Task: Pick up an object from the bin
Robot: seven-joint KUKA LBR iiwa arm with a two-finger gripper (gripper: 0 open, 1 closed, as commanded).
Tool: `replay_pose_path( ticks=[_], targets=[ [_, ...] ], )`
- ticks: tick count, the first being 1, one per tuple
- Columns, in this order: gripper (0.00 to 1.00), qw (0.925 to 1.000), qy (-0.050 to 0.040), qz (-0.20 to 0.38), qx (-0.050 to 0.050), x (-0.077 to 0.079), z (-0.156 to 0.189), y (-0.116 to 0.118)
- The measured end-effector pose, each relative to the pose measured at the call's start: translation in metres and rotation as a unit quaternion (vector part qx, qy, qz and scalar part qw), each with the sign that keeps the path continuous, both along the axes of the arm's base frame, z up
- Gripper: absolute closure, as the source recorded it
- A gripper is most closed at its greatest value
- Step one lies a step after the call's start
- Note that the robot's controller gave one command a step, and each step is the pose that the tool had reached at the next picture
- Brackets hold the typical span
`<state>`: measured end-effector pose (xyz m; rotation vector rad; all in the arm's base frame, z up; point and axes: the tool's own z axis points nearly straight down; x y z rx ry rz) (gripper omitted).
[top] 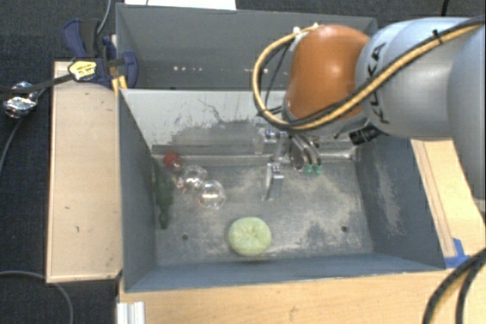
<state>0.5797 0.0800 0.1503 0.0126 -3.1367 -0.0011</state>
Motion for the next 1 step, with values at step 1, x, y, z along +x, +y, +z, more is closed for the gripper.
replay_pose_path(
  ticks=[1],
  targets=[
    [0.0,1.0,-0.0039,-0.001,0.0,0.0016,0.0048,-0.0003]
  ],
)
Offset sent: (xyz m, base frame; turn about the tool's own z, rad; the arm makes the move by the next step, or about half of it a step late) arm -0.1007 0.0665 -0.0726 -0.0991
